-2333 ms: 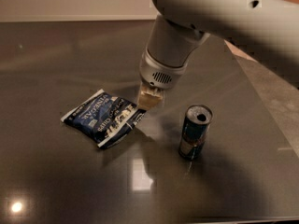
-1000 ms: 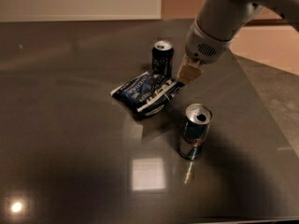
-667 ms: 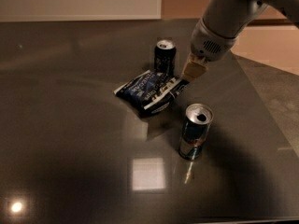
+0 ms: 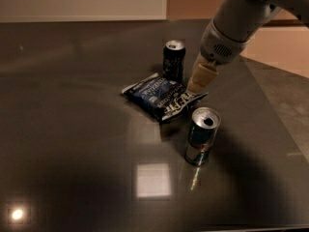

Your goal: Move blue chip bag near pepsi can

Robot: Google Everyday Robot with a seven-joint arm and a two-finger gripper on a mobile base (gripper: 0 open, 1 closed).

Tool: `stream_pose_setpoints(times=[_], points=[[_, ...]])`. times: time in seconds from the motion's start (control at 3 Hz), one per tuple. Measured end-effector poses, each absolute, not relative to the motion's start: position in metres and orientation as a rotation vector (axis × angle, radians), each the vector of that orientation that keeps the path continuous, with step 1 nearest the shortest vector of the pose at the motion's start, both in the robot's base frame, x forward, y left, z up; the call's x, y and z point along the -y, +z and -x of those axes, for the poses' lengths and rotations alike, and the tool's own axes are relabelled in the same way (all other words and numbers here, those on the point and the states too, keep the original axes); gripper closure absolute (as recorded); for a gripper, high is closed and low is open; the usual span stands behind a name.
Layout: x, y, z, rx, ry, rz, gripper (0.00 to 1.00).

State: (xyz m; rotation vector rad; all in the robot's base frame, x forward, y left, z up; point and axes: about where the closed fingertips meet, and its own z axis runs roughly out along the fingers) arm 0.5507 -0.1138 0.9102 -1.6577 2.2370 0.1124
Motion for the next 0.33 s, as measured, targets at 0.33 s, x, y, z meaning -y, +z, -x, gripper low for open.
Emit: stream_pose_setpoints(times=[0.33], points=[[0.1134, 0.9105, -0.5503, -2.235, 0.111, 1.658, 0.00]])
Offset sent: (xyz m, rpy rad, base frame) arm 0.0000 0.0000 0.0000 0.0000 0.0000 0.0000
